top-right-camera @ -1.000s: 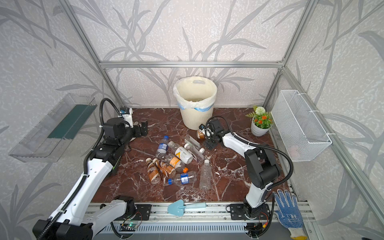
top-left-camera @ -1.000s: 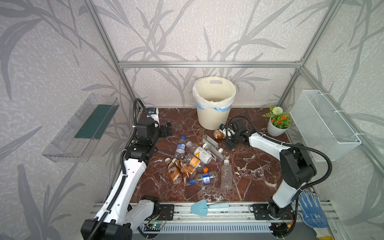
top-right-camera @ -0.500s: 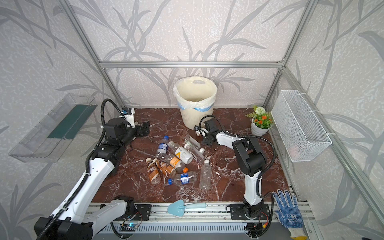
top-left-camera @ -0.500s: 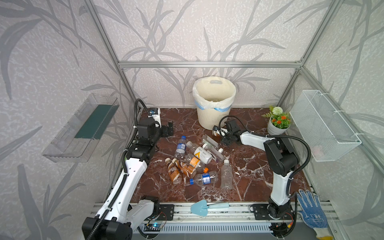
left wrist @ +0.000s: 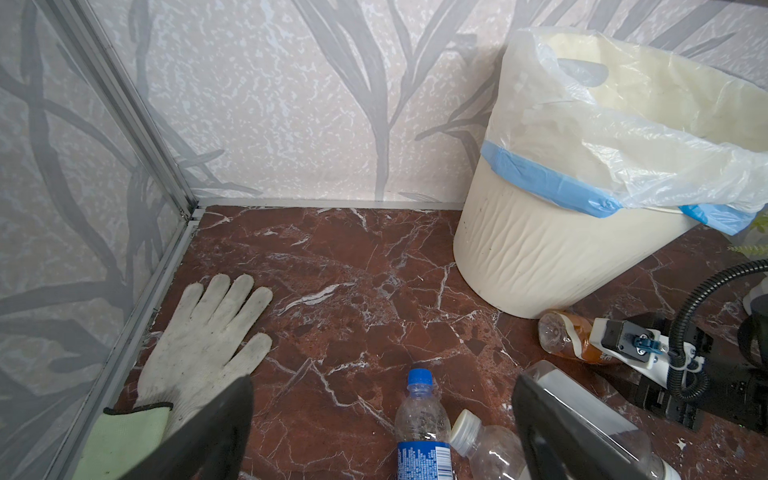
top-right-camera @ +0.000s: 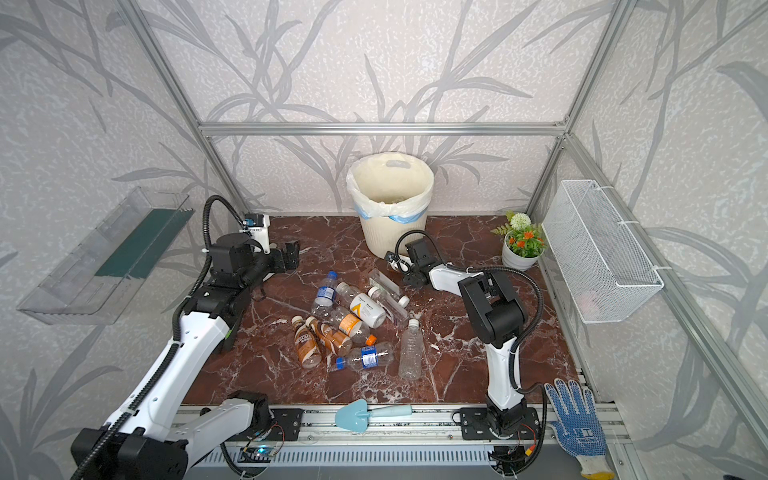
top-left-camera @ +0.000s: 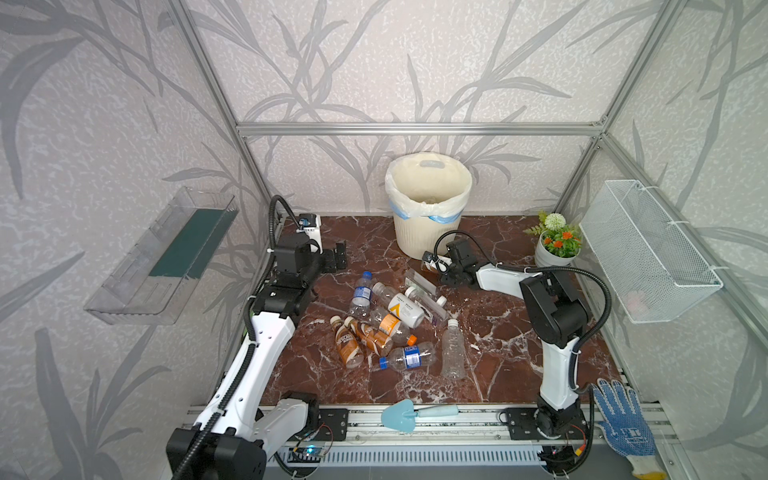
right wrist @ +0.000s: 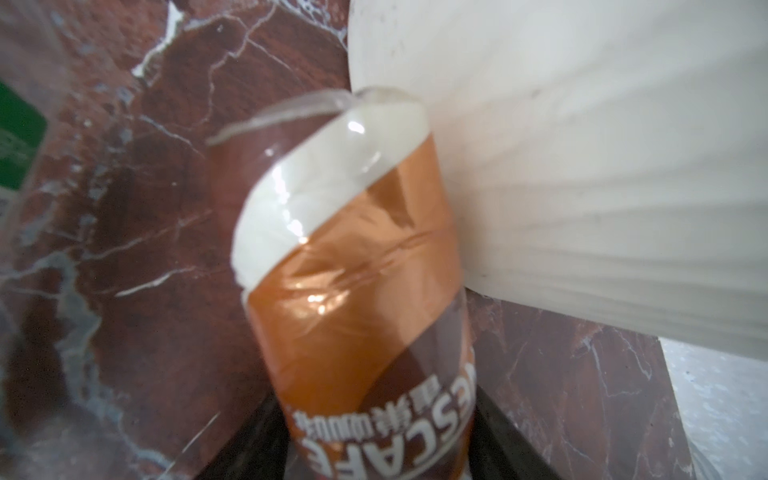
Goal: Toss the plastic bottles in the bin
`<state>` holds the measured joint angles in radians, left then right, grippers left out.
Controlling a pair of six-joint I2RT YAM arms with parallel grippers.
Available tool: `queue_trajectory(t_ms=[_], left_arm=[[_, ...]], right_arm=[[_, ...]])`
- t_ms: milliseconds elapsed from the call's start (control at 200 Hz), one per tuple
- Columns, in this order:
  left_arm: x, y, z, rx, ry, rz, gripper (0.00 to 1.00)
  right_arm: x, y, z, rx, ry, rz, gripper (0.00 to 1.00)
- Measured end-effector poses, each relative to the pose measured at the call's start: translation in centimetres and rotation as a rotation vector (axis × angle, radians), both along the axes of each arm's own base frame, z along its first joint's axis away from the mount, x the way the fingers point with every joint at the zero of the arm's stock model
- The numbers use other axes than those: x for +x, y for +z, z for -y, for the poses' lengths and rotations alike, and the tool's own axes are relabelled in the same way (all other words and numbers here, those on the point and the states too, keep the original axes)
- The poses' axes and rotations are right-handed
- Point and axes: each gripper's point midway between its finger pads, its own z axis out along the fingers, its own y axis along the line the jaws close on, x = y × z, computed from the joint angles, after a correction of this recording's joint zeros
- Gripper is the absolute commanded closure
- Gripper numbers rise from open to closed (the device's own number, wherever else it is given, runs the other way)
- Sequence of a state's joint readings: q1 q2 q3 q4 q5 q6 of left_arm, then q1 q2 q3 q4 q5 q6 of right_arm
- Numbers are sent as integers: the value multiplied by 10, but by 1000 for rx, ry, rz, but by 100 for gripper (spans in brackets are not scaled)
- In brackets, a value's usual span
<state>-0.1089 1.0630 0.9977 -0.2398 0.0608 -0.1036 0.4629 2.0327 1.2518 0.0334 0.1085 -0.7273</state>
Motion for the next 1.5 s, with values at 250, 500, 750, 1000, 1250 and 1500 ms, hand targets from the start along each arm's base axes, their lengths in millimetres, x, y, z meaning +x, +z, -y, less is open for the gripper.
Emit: queue_trajectory(t_ms=[250,500,750,1000,1250,1500], left_arm=[[0,0,0,-6,-5,-1,5],[0,0,1,-13,-15,-3,5],[-1,0,5,-24,-35,-5,6],[3,-8,10,-48,-53,-32,6],[6,-15,14,-65,-69,-53,7],[11,-21,15,-75,-68,-67,8]], right_arm=[[-4,-1,-2,9,-13,6,56],[-35,9,8,77,-64,-22,57],[-63,58,11,322,-161,32,57],[-89,148,14,598,-195,179,52],[-134,284,40,781,-141,465,49],[-190,404,76,949,-90,749,48]])
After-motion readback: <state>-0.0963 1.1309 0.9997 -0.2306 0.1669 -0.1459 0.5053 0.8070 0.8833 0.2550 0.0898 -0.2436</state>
